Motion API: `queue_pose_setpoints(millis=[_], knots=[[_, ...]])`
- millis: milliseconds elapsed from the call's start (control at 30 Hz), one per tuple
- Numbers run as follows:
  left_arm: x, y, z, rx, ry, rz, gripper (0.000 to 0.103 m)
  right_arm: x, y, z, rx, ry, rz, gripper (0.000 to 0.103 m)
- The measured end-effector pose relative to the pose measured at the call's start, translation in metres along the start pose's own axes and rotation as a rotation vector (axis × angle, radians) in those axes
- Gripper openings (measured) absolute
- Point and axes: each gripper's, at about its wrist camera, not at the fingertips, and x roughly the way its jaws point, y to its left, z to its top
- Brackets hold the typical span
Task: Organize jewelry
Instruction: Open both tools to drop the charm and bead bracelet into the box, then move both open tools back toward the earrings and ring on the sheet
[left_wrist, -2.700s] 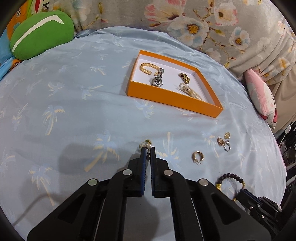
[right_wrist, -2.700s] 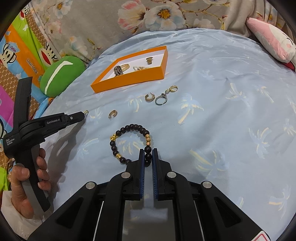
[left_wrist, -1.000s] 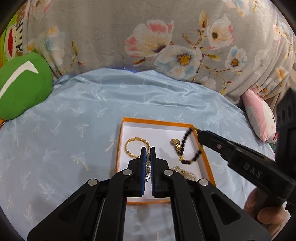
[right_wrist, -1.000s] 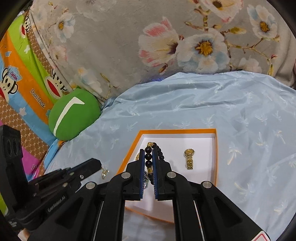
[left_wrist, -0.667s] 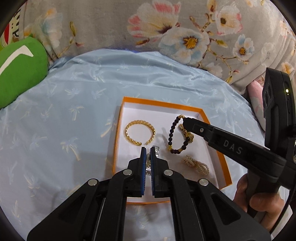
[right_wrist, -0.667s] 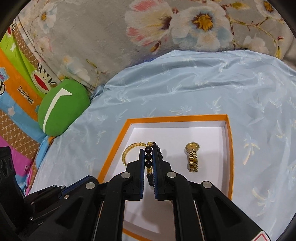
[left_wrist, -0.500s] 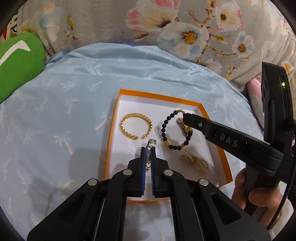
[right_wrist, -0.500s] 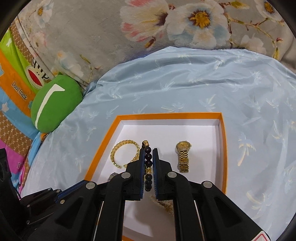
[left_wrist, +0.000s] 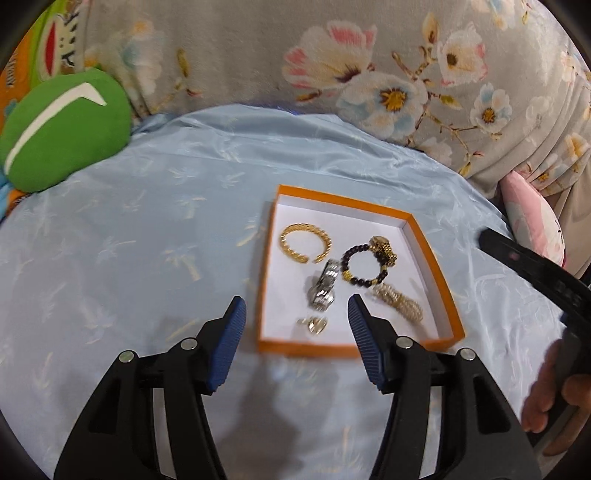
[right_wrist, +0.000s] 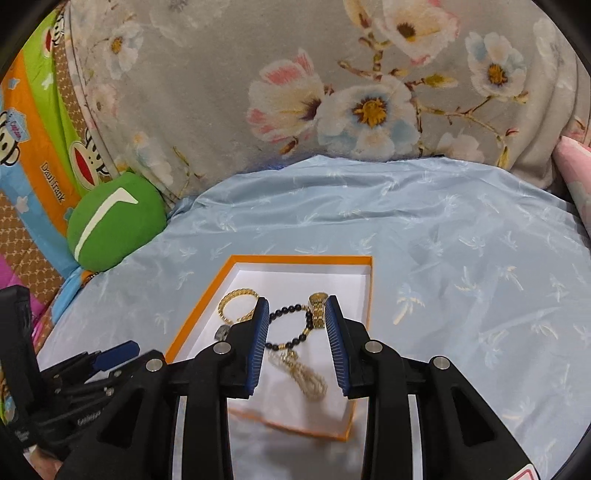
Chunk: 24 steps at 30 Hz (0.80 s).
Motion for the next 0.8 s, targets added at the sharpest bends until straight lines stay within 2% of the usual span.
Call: queue_pose_setpoints(millis=[133,200,433,600,800], knots=[[-0.031,0.010,-0.026,-0.013,-0.003,0.015,0.055,-0.046,-0.007,-0.042,0.012,0.015,0.005,0.031],[-0.043,0.011,-0.041,-0.022,0.002,0.016,0.055,-0.063,-0.010,-0.065,0.016,0.030,-0.026,0.031],[-0.066,-0.007,-0.083,-0.021,0.044,-0.022,0.055,-0.093,-0.015,-0.124,0.047,0.100,-0.074,0.031],[-0.072,-0.026,-0.106,-0.009,0.073,-0.051,0.055,-0.095,-0.014,-0.144,0.074,0.132,-0.069,0.031],[-0.070,-0.043,-0.120,0.010,0.093,-0.055,0.055,-0.088,-0.013,-0.147,0.094,0.151,-0.084,0.031]])
